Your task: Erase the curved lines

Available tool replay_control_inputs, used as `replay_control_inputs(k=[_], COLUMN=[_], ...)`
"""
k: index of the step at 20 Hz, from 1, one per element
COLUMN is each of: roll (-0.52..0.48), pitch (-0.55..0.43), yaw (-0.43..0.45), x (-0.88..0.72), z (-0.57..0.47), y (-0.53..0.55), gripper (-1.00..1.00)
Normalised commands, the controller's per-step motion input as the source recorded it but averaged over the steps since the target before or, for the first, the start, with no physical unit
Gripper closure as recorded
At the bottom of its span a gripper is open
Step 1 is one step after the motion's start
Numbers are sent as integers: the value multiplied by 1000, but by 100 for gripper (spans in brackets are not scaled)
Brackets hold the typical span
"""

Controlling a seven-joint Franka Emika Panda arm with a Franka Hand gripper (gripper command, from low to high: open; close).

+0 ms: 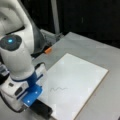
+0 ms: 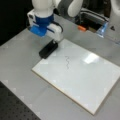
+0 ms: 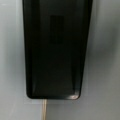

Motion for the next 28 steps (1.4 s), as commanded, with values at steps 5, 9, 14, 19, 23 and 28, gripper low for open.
replay_control_inputs(k=[5,9,14,19,23,28], roll=[85,110,112,117,128,129], pitch=[67,59,59,39,13,-4], yaw=[46,49,43,32,23,8], x=[225,218,222,210,200,188], z=[50,36,-18,-22,-34,-89], y=[-101,-90,-85,-95,-106,-114], gripper=[-100,-100,-100,-100,-100,-100])
